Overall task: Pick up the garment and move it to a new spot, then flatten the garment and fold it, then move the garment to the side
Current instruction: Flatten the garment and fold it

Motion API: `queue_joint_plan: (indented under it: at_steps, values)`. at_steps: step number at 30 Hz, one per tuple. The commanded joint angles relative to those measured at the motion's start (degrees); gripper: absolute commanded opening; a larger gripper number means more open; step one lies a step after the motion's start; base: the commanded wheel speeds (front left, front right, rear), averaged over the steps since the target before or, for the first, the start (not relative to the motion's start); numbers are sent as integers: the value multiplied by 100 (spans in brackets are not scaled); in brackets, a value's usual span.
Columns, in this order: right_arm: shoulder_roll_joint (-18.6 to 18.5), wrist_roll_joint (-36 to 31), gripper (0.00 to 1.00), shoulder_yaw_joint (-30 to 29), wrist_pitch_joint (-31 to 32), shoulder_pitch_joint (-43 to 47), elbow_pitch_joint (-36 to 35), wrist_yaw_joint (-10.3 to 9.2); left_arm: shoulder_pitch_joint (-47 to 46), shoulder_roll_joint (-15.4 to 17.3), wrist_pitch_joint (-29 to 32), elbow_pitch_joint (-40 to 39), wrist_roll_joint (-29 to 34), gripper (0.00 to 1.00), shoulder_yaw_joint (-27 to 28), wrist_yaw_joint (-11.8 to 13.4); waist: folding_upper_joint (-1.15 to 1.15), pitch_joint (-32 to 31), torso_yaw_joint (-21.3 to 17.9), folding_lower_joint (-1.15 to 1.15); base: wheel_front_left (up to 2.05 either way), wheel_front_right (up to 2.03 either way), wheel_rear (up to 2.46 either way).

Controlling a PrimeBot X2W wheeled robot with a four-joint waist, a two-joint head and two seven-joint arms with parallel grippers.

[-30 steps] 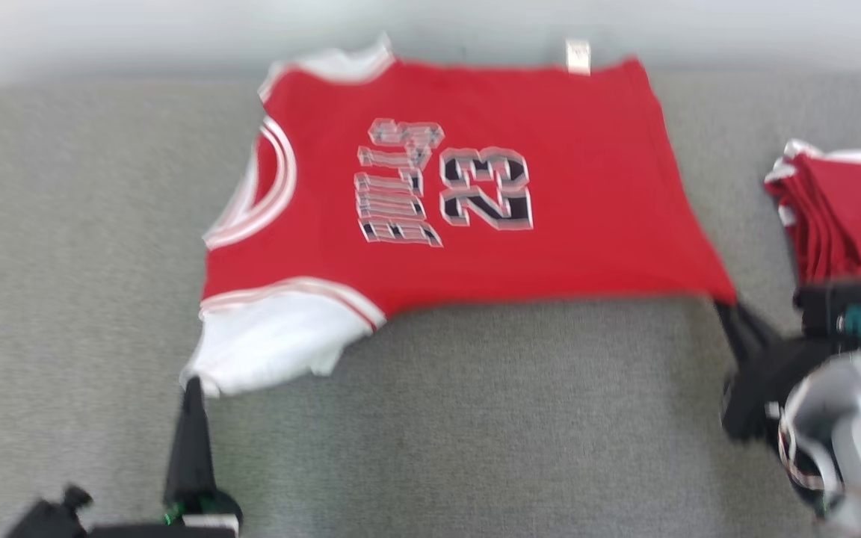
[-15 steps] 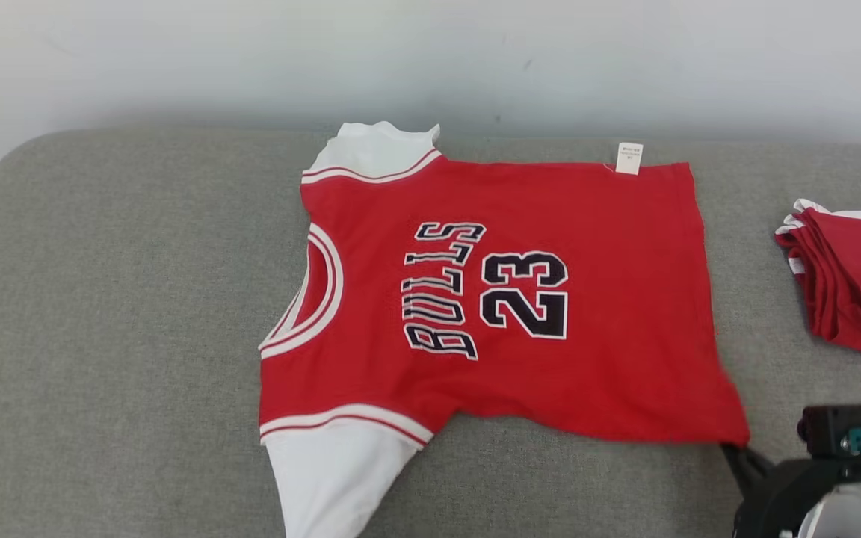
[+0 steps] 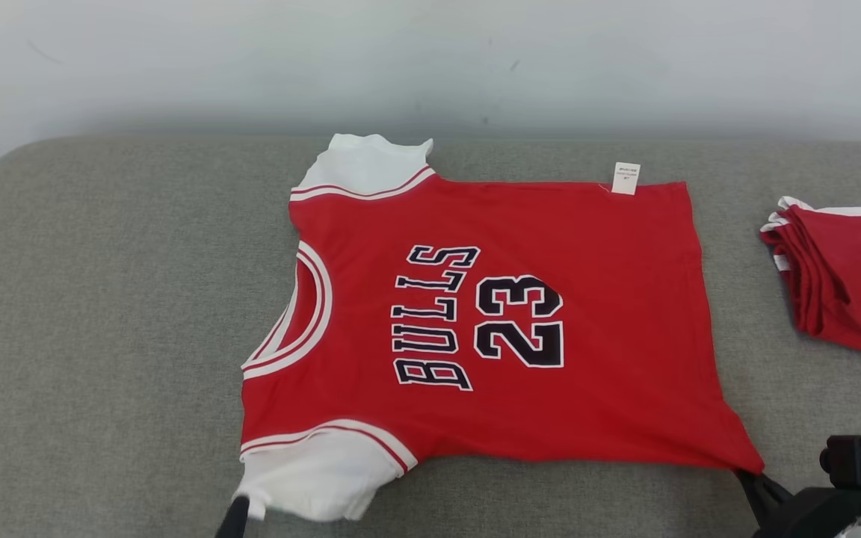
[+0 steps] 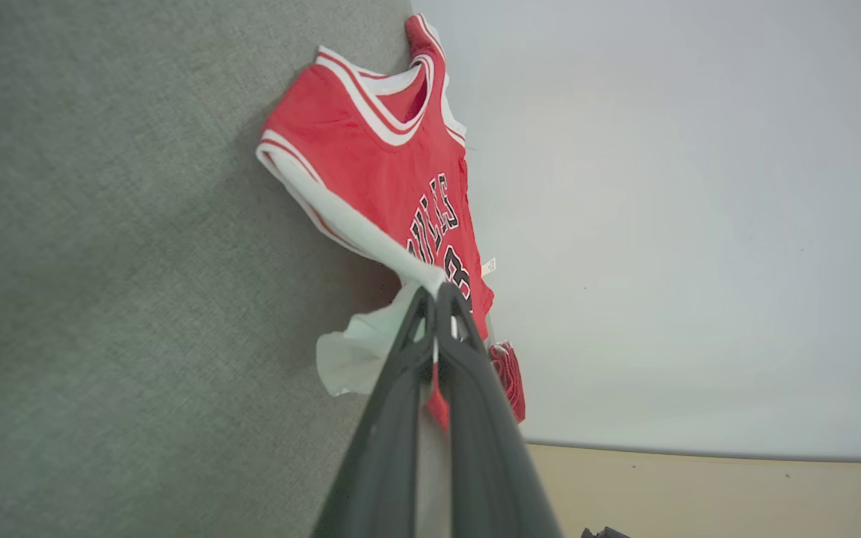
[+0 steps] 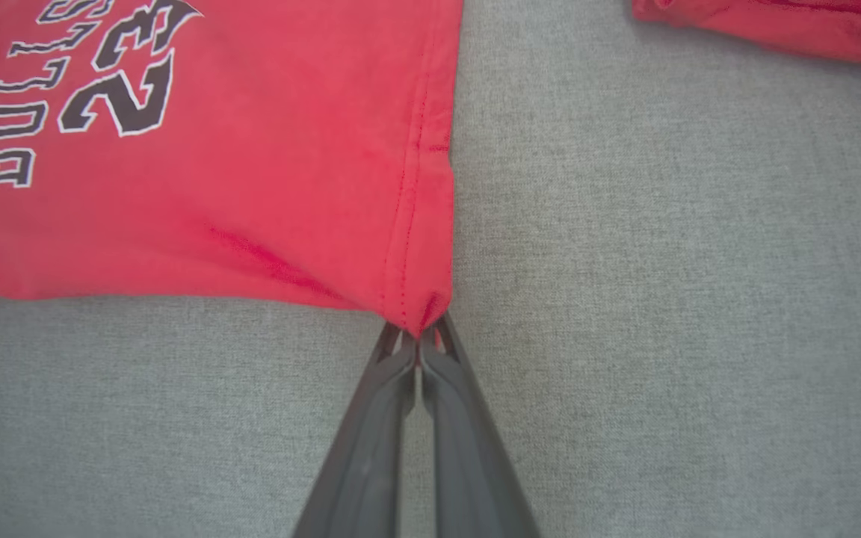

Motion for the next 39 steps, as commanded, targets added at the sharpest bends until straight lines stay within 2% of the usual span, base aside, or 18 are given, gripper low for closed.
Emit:
queue_joint_plan:
  at_steps: [1, 10, 14, 23, 39]
  values:
    - [26, 28, 0, 5, -59, -83, 11, -15, -163, -31, -28, -34, -46, 0, 21, -18, 0, -11, -32, 0, 0, 0, 0]
    - [-44, 43, 0, 223, -244, -756, 313, -15, -1518, -198, -74, 340, 219, 0, -27, -47, 0, 162, -123, 0, 0, 0, 0]
    - [-89, 56, 0, 344, -397, -1185, 625, -15, -2218, -106, -149, 930, 661, 0, -90, 95, 0, 284, -179, 0, 0, 0, 0]
    - [-228, 68, 0, 654, -752, -2050, 1478, -15, -3364, -209, -362, 2076, 1123, 0, -234, -69, 0, 489, -320, 0, 0, 0, 0]
    - [-230, -223, 0, 786, -1607, -2810, 2371, -15, -4565, -206, -680, 3030, 1607, 0, -390, -256, 0, 840, -351, 0, 0, 0, 0]
